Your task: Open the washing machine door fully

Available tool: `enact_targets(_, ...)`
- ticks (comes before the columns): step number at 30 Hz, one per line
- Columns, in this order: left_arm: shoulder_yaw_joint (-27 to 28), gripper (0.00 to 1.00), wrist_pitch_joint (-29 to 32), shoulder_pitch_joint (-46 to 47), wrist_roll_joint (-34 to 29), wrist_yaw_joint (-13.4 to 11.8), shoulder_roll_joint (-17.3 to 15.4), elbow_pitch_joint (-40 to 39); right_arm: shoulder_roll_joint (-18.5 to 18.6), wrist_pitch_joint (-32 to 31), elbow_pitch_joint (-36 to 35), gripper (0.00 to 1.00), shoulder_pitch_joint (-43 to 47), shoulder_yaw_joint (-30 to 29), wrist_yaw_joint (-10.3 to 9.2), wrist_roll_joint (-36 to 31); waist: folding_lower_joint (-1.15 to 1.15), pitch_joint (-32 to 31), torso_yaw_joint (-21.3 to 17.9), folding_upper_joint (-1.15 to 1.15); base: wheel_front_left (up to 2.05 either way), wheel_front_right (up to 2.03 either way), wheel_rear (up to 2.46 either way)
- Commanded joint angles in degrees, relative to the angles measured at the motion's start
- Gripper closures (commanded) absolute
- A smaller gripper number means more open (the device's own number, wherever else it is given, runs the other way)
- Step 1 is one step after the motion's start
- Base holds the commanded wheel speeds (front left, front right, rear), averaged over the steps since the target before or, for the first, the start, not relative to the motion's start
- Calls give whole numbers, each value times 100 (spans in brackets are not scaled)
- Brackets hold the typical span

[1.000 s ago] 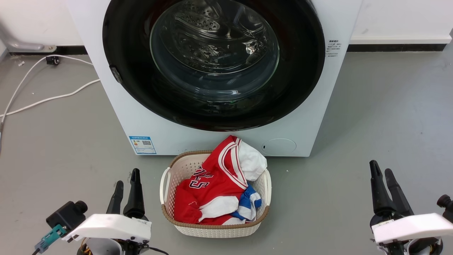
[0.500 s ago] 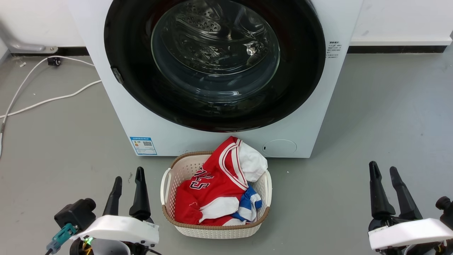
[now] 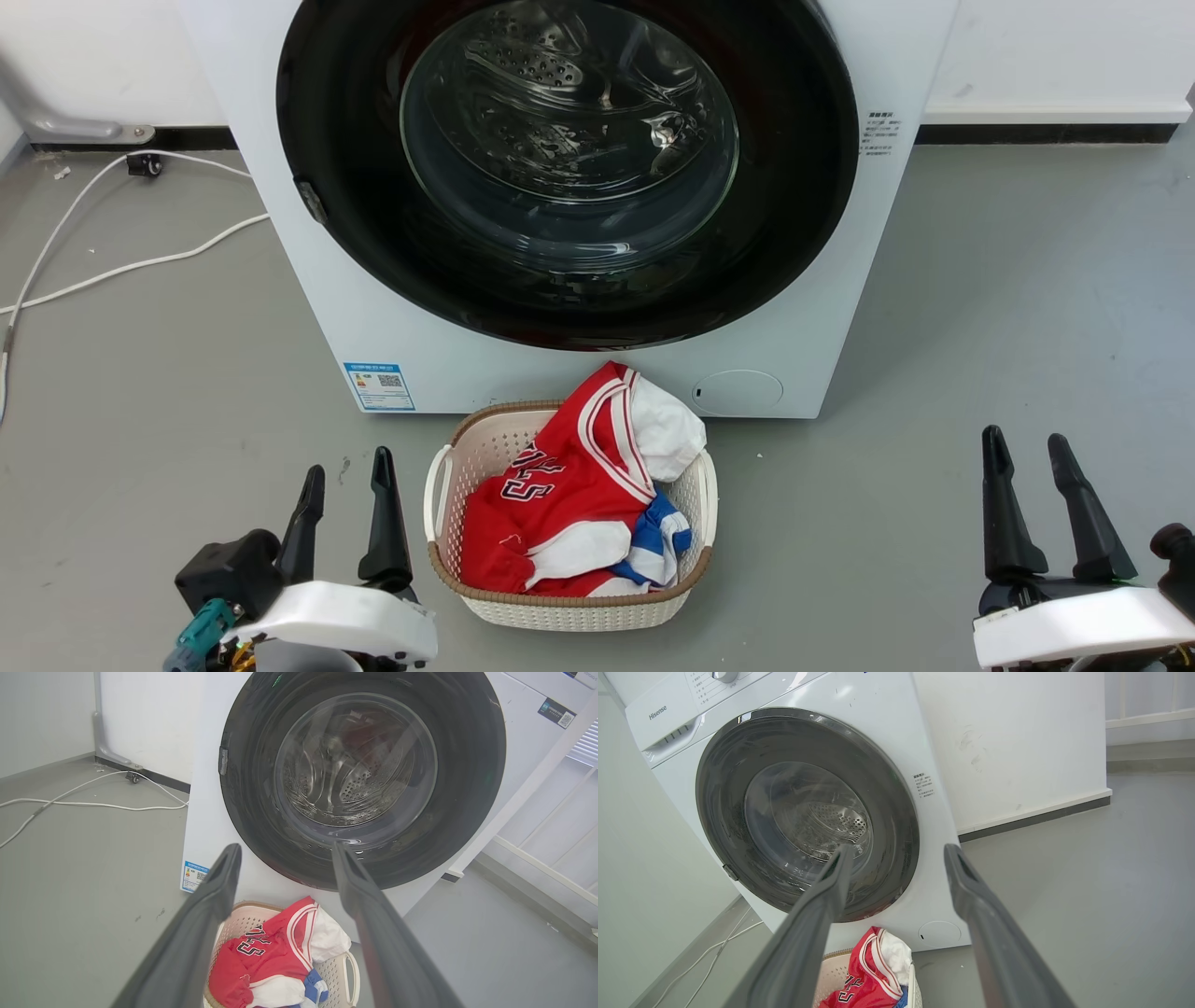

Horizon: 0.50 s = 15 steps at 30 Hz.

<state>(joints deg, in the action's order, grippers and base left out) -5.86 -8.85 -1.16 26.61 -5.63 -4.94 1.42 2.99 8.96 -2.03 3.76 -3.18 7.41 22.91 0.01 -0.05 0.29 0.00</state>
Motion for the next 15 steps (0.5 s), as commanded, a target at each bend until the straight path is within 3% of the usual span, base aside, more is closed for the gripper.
enact_targets(1, -34, 0, -56, -28, -142, -32, -38, -73, -4, 48, -96, 0, 20, -3, 12, -123, 0, -1, -2, 0, 0, 0, 0)
enact_targets(15, -107, 0, -245, -127, -794, 8, 18, 28, -8, 237, -144, 0, 166, -41, 12, -719, -1, -19, -12, 0, 0, 0, 0)
